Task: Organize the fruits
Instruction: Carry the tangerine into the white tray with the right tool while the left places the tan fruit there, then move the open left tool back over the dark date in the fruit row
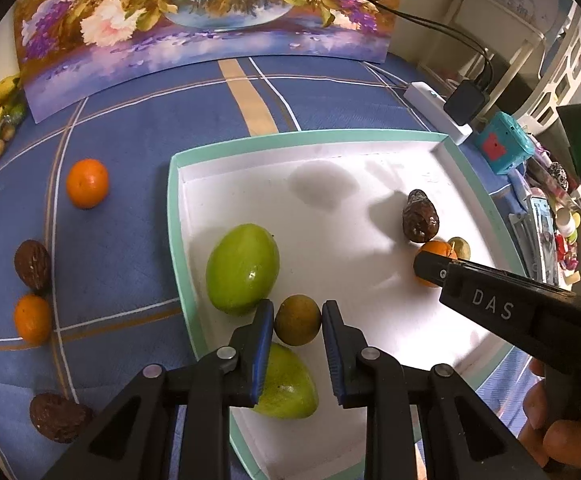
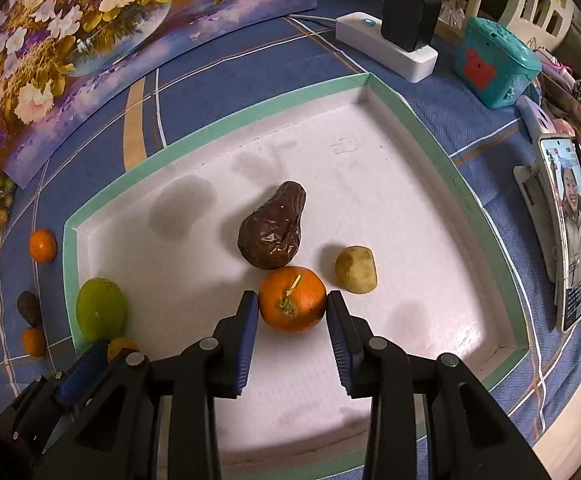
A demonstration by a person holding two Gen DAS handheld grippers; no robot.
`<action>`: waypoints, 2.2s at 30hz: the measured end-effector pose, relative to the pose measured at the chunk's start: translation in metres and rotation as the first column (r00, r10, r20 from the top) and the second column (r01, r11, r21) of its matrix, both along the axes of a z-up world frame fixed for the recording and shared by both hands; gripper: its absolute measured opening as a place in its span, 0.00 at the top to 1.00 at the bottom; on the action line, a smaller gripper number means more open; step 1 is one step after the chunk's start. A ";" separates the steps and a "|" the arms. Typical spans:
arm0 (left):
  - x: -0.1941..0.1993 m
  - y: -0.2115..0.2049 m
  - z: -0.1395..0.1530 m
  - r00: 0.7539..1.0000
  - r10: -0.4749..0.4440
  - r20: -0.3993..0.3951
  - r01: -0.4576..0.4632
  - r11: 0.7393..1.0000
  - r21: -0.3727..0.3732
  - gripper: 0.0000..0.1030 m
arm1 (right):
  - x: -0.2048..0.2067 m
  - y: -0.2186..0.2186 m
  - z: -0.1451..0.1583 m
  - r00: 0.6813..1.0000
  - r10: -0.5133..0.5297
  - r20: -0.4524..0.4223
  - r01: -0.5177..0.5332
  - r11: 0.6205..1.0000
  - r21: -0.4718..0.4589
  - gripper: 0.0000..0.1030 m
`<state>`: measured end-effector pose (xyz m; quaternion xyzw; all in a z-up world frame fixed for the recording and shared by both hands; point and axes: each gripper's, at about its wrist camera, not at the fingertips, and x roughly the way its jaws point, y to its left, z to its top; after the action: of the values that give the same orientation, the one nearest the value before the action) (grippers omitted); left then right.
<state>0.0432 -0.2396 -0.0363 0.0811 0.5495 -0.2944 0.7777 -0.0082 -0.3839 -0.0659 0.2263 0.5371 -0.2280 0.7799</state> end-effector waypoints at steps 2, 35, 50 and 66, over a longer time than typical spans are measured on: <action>0.000 -0.001 0.001 1.000 -0.004 0.002 0.004 1.000 0.005 0.73 | 0.001 0.000 0.000 1.000 0.001 -0.006 -0.001 1.000 -0.004 0.64; 0.076 0.169 0.053 0.843 0.538 0.020 -0.538 0.843 -0.010 0.07 | -0.003 0.025 0.059 0.985 0.073 0.158 -0.062 0.995 -0.074 0.29; 0.067 0.248 0.053 0.707 0.708 0.002 -0.707 0.706 -0.028 0.02 | 0.036 0.100 0.082 0.931 0.281 0.234 -0.245 0.954 -0.172 0.06; 0.038 0.242 0.033 0.683 0.727 -0.076 -0.729 0.684 -0.011 0.02 | 0.043 0.112 0.068 0.901 0.413 0.131 -0.378 0.897 -0.228 0.06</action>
<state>0.0816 0.0025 -0.0036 -0.1690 0.5555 0.0250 0.8138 0.0353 -0.2717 0.0018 0.0528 0.4758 -0.0954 0.8728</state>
